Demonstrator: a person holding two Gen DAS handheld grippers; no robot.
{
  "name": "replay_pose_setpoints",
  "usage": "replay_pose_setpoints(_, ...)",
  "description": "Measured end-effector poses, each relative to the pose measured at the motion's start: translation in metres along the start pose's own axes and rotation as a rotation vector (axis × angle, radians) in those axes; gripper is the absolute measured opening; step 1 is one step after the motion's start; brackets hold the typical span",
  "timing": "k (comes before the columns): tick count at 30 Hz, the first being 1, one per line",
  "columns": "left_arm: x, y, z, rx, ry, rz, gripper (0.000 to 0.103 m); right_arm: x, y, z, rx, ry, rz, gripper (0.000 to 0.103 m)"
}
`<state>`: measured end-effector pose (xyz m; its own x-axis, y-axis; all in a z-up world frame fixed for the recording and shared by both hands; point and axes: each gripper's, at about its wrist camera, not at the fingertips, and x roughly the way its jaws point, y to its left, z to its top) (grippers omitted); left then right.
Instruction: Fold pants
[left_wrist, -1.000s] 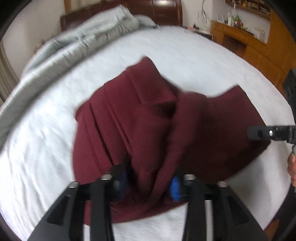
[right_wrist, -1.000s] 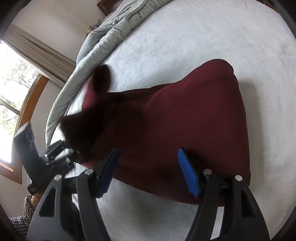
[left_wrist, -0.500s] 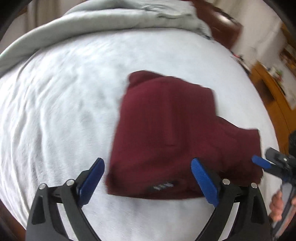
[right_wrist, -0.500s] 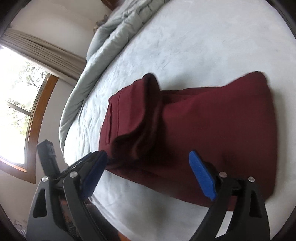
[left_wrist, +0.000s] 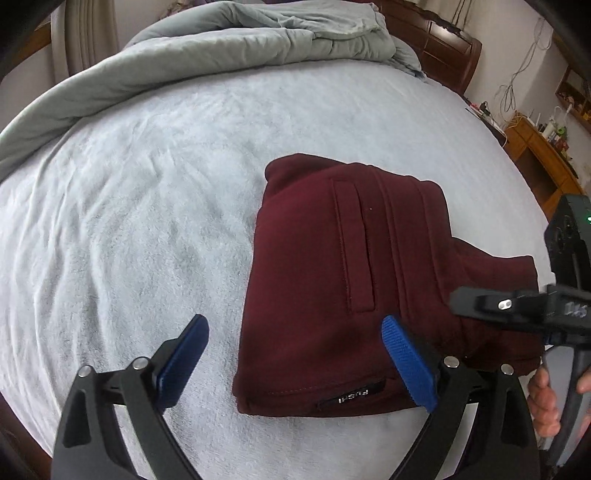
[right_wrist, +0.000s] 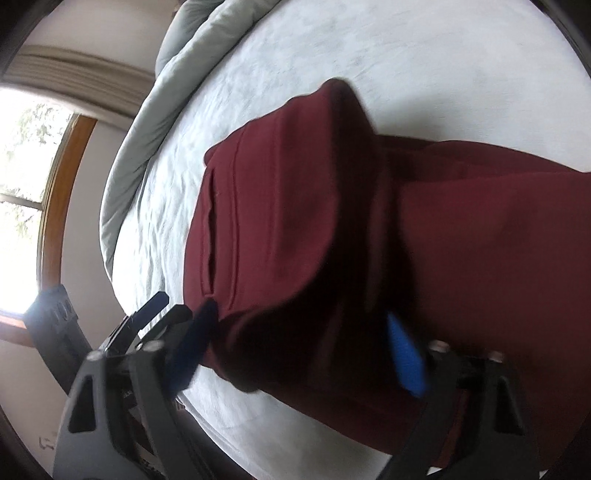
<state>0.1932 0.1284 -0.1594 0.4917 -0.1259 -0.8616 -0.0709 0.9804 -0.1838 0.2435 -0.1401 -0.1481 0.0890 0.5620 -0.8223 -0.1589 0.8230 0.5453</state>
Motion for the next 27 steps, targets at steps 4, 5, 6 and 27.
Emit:
replay_pose_setpoints(4, -0.001, 0.001, 0.002, 0.007, -0.008, 0.01, 0.095, -0.002, 0.012, -0.005, -0.07, -0.042, -0.007, 0.03)
replay_pose_setpoints(5, -0.002, 0.0, 0.002, 0.011, -0.011, 0.013, 0.095, -0.007, 0.011, -0.005, -0.081, -0.059, -0.022, 0.026)
replay_pose_setpoints(6, -0.003, 0.0, 0.001, 0.014, -0.014, 0.017, 0.095, -0.011, 0.009, -0.005, -0.075, -0.065, -0.005, 0.024)
replay_pose_setpoints(27, -0.021, -0.034, 0.0, 0.088, -0.061, 0.002, 0.095, -0.15, -0.03, -0.032, -0.095, -0.272, -0.026, 0.021)
